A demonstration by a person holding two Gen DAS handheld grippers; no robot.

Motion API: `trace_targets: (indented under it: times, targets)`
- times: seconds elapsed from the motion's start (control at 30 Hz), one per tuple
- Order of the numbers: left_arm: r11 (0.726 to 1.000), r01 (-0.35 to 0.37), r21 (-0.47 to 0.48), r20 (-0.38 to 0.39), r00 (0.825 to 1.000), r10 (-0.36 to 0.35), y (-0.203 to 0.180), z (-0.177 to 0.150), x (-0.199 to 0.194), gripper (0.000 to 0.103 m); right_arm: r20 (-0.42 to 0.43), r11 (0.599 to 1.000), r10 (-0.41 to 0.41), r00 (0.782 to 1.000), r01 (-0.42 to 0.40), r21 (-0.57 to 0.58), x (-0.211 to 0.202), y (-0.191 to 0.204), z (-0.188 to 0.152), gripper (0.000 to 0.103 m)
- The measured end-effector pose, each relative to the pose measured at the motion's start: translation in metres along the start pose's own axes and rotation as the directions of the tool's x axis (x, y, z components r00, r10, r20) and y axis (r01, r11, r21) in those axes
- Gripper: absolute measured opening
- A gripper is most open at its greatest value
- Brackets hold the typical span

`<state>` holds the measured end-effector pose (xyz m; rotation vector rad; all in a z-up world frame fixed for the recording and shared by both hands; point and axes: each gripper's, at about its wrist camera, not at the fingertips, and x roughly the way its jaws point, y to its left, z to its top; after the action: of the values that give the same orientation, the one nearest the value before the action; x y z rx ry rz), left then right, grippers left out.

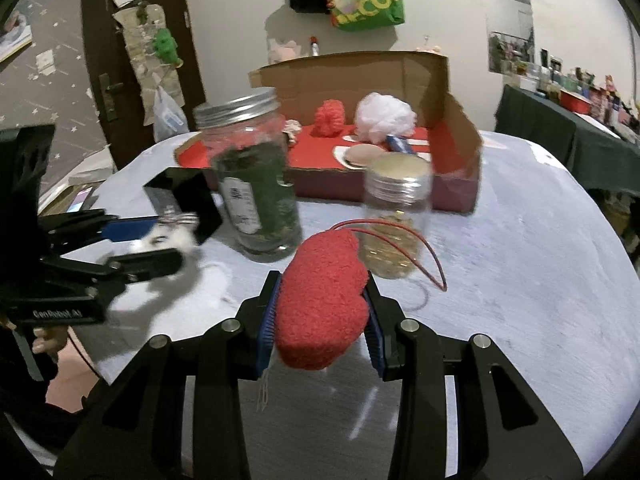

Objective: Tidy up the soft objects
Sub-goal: 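Lift and carry the sheep plush and red heart plush toward the box with both tools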

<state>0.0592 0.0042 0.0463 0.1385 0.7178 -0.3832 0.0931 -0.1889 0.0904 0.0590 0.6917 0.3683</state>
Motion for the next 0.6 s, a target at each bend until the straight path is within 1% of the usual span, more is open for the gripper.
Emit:
trace_targets:
  times: [0.23,0.43,0.6]
  targets:
    - [0.997,-0.048,-0.053,-0.008,0.999,0.047,0.023,-0.012,-0.009,0.057,-0.002,0.998,-0.044,0.999,0.044,0.046,-0.007,-0.028,-0.003,0.036]
    - [0.991,-0.095,-0.097,-0.015,0.995,0.095,0.047,-0.023,-0.017,0.057,-0.009,0.995,-0.06,0.998,0.061,0.076,-0.009,-0.047,-0.003,0.036]
    - [0.985,-0.103,-0.136,-0.005,0.995,0.103,0.072,-0.026,-0.019,0.057,-0.009,0.995,-0.074,0.997,0.074,0.064,-0.008,-0.058,0.002,0.036]
